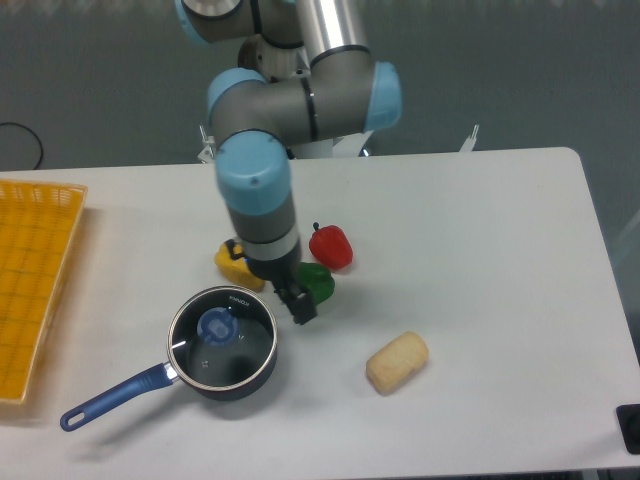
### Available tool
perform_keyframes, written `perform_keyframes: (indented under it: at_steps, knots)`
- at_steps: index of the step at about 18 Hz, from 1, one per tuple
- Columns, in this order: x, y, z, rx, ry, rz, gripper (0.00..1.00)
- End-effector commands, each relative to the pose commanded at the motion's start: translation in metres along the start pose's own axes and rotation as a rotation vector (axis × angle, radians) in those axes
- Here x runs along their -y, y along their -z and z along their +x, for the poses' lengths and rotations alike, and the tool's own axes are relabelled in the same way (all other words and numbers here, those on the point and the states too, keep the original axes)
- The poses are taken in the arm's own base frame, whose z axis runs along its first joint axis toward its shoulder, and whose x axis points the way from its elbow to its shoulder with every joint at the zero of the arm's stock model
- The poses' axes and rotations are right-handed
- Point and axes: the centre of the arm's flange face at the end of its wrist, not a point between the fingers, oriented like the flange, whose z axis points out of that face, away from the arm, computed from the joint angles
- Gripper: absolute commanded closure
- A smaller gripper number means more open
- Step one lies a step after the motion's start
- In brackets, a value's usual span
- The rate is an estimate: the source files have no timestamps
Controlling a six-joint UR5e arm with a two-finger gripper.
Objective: Open the lid
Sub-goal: 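Move the gripper over the saucepan and lower it to the blue lid knob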
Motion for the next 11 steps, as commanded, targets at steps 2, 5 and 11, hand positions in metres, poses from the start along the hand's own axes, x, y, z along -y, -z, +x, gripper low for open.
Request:
perform_keyframes:
  at_steps: [2,5,11]
  knots:
    - [0.013,-0.004,0.001,-0.001,0.0,0.0,0.0]
    - [0.033,-0.012,0.001,0.004,-0.009,-0.018,0.0]
    - [0.048,-0.031,0.008,-0.01,-0.023,-0.047,0.0]
